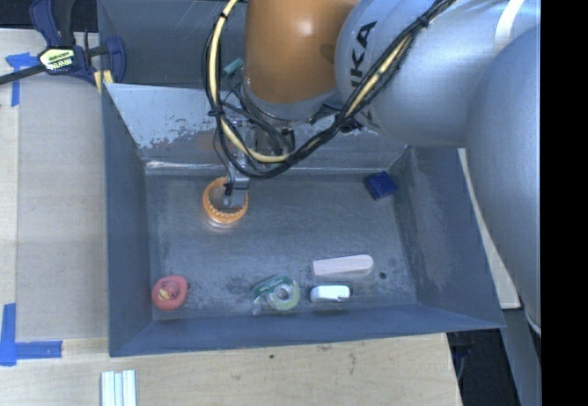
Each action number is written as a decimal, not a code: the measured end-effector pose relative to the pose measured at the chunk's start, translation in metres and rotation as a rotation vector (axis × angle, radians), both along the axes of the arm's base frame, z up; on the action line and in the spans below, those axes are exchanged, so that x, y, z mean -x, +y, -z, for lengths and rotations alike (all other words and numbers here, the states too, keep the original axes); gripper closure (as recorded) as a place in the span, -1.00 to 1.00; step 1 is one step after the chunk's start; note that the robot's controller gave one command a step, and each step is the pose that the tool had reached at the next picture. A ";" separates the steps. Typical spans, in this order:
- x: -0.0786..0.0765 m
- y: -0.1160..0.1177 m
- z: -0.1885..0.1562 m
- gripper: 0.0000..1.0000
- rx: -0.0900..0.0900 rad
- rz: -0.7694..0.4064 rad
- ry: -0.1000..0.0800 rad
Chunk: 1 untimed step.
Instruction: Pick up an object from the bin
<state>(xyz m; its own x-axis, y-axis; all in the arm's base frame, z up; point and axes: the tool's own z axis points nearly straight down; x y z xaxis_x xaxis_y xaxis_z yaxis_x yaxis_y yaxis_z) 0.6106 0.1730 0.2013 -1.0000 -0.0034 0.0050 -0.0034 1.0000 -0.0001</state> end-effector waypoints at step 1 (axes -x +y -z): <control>-0.002 -0.001 -0.006 -1.00 -0.001 0.003 -0.008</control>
Offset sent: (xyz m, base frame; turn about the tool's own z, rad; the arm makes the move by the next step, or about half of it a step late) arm 0.0070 -0.0224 -0.0968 0.0677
